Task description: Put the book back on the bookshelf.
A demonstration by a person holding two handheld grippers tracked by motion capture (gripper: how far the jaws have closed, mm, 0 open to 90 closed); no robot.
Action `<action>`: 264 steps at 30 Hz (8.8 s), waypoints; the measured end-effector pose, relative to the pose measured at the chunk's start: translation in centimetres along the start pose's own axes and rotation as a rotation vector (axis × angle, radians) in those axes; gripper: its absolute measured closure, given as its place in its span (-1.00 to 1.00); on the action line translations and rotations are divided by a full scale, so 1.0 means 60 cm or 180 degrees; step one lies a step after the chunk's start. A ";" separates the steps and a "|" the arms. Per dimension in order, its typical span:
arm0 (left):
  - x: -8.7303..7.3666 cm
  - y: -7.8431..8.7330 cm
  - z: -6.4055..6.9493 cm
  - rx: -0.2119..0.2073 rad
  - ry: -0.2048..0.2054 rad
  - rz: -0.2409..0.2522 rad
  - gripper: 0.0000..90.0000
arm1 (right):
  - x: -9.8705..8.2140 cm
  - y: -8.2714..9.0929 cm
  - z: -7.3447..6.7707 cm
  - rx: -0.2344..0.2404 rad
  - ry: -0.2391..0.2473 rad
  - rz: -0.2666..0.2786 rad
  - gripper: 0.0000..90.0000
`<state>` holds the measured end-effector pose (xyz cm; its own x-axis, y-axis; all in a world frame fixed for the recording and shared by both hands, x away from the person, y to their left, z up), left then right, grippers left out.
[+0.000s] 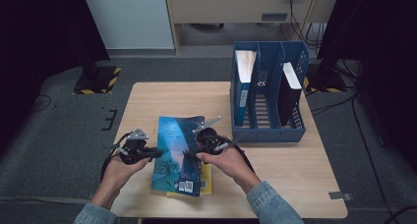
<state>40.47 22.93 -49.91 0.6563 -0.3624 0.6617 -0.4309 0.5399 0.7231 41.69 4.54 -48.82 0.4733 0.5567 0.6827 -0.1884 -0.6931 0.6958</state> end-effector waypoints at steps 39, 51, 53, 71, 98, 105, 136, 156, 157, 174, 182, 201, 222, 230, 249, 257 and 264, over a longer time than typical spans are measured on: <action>0.067 0.031 -0.001 0.0138 -0.0269 0.0121 0.79 | 0.082 0.063 0.031 -0.0312 0.0183 0.0203 0.49; 0.080 0.035 -0.004 0.0192 -0.0315 0.0182 0.80 | 0.100 0.075 0.034 -0.0373 0.0250 0.0198 0.54; 0.081 0.035 -0.004 0.0203 -0.0317 0.0187 0.80 | 0.102 0.076 0.035 -0.0387 0.0250 0.0199 0.55; 0.107 0.029 -0.023 0.0251 -0.0441 0.0145 0.80 | 0.118 0.076 0.051 -0.0506 0.0240 0.0321 0.58; 0.098 0.038 0.000 0.0356 -0.0627 0.0150 0.80 | 0.140 0.119 0.028 -0.0521 0.0430 0.0470 0.62; 0.116 0.029 -0.008 0.0419 -0.0626 0.0170 0.80 | 0.146 0.126 0.030 -0.0577 0.0459 0.0527 0.61; 0.104 0.031 -0.008 0.0361 -0.0542 0.0232 0.76 | 0.136 0.115 0.020 -0.0419 0.0477 0.0427 0.59; -0.066 -0.012 -0.087 0.0883 0.0248 0.0125 -0.80 | 0.151 0.116 0.038 -0.0339 -0.0111 0.0489 0.63; -0.072 -0.015 -0.088 0.0867 0.0249 0.0079 -0.80 | 0.153 0.116 0.041 -0.0323 -0.0173 0.0485 0.63; -0.113 -0.016 -0.146 0.0923 0.0498 0.0026 -0.87 | 0.173 0.132 0.054 -0.0225 -0.0472 0.0679 0.63; -0.116 -0.036 -0.135 0.0834 0.0458 -0.0068 -0.88 | 0.162 0.172 0.060 -0.0345 -0.0498 0.0783 0.63; -0.123 -0.051 -0.133 0.0872 0.0303 0.0097 -1.00 | 0.103 0.246 0.063 -0.0497 -0.0580 0.0977 0.63; -0.124 -0.051 -0.133 0.0884 0.0293 0.0135 -1.00 | 0.043 0.296 0.064 -0.0596 -0.0684 0.1131 0.63; -0.124 -0.051 -0.132 0.0883 0.0301 0.0147 -1.00 | 0.027 0.310 0.060 -0.0608 -0.0688 0.1123 0.63; -0.124 -0.051 -0.132 0.0887 0.0295 0.0143 -1.00 | 0.003 0.372 0.067 -0.0709 -0.0817 0.1284 0.63; -0.124 -0.051 -0.132 0.0889 0.0296 0.0146 -1.00 | -0.002 0.417 0.072 -0.0797 -0.0900 0.1395 0.63; -0.124 -0.051 -0.131 0.0890 0.0304 0.0155 -1.00 | -0.006 0.455 0.075 -0.0887 -0.0915 0.1454 0.63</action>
<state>41.78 29.96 -58.63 0.6803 -0.2611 0.6849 -0.6084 0.3201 0.7263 40.25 -16.66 -31.10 0.4976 0.0581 0.8655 -0.6271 -0.6652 0.4052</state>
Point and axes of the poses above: each handheld gripper's, and its own axes: y roughly backward along the jaws, x roughly out of its top, z roughly to its right, the point moved 7 cm from there along -y, roughly forward along the jaws, and after that the axes turned 5 degrees about y, right-handed, at the moved point
